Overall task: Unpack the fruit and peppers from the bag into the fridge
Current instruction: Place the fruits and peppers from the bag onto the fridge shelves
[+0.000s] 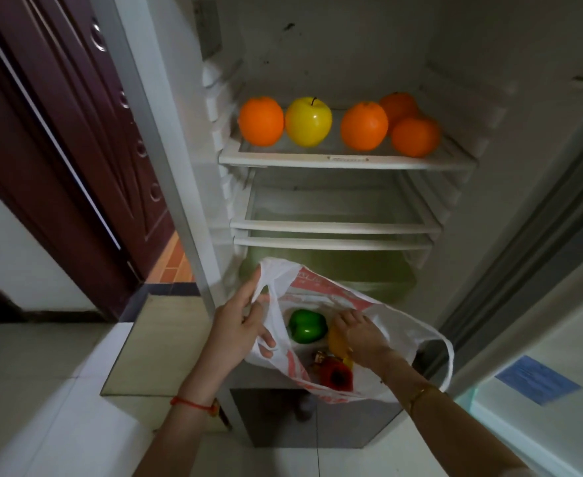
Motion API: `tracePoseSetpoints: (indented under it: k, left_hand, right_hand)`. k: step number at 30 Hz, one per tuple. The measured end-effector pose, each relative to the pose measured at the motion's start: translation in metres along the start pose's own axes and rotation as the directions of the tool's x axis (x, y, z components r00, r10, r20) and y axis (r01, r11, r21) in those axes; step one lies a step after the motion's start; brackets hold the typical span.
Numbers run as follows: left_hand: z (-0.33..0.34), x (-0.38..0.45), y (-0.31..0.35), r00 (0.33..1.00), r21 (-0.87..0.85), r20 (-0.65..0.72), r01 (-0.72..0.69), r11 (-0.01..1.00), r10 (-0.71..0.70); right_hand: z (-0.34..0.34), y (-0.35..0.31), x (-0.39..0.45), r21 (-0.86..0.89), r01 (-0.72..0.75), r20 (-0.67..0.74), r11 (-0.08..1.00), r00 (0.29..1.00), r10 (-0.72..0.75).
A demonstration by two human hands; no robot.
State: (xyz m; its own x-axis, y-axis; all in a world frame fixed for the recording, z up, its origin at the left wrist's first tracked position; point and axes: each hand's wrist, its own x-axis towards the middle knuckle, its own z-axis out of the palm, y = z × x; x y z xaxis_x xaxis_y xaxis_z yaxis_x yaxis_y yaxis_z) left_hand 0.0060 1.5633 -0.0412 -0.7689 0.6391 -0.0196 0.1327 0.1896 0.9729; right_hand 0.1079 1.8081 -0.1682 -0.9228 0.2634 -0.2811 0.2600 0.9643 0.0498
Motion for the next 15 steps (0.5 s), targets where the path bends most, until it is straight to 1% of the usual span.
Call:
tracePoseSetpoints:
  k: [2, 4, 5, 7, 9, 11, 13, 15]
  left_hand:
    - [0.0, -0.001, 0.001, 1.0, 0.014, 0.002, -0.008, 1.0, 0.008]
    - [0.0, -0.001, 0.001, 1.0, 0.019, 0.002, -0.018, 1.0, 0.018]
    - [0.0, 0.0, 0.001, 1.0, 0.022, 0.003, -0.022, 1.0, 0.022]
    - [0.0, 0.001, 0.001, 1.0, 0.019, 0.004, -0.021, 1.0, 0.021]
    - [0.0, 0.003, 0.001, 1.0, 0.009, 0.004, -0.013, 1.0, 0.013]
    - [0.0, 0.005, 0.001, 1.0, -0.007, -0.004, -0.004, 1.0, 0.004]
    - [-0.001, 0.009, 0.001, 1.0, -0.021, -0.018, 0.001, 1.0, -0.001]
    - [-0.002, 0.013, 0.0, 0.999, -0.024, -0.03, 0.017, 1.0, -0.018]
  right_hand:
    - [0.003, 0.001, 0.003, 0.016, -0.001, -0.008, 1.0, 1.0, 0.002]
    - [0.001, 0.0, 0.005, 0.068, 0.007, -0.026, 0.998, 1.0, -0.005]
    - [0.0, 0.0, 0.005, 0.12, 0.013, -0.046, 0.993, 0.999, -0.007]
    - [-0.007, -0.002, 0.004, 0.319, 0.022, -0.096, 0.947, 0.995, 0.009]
    - [-0.019, -0.006, 0.001, 0.571, 0.06, -0.154, 0.819, 0.987, 0.035]
    - [-0.035, -0.013, -0.002, 0.743, 0.137, -0.231, 0.655, 0.971, 0.059]
    - [-0.053, -0.019, -0.005, 0.814, 0.205, -0.305, 0.543, 0.947, 0.099]
    - [-0.073, -0.023, -0.008, 0.844, 0.245, -0.345, 0.477, 0.929, 0.133]
